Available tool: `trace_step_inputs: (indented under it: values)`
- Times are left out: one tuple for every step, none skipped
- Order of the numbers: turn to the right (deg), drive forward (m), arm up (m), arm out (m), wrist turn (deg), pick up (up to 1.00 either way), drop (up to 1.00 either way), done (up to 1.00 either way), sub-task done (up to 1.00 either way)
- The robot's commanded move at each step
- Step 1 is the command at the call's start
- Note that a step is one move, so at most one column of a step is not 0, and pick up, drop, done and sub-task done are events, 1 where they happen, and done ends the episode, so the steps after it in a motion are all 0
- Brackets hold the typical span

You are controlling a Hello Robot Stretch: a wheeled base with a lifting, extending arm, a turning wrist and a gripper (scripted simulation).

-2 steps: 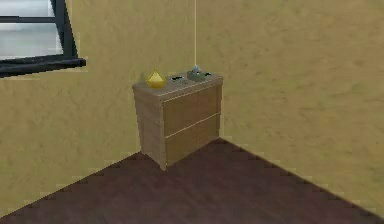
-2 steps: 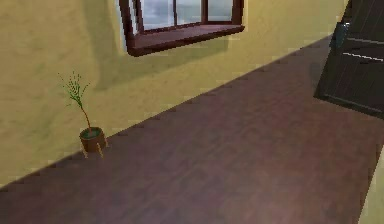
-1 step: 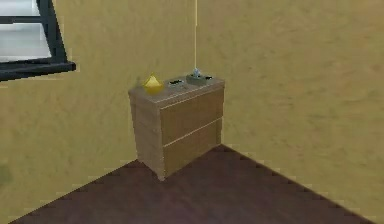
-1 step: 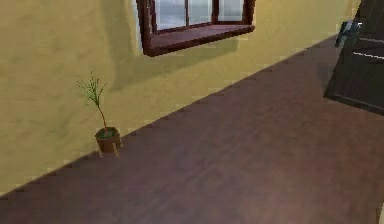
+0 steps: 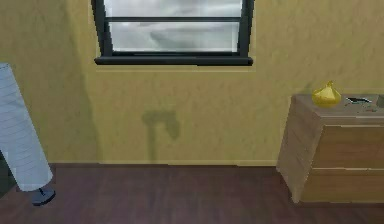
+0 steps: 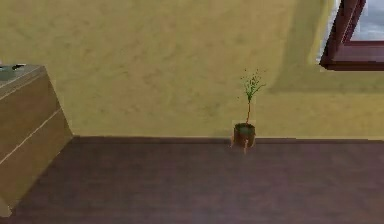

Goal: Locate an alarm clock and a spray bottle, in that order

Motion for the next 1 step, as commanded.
trace_step_inputs:
  values:
    - [-36.0,0.00,0.00,0.00,0.0,0.00,0.00,0.00,0.00]
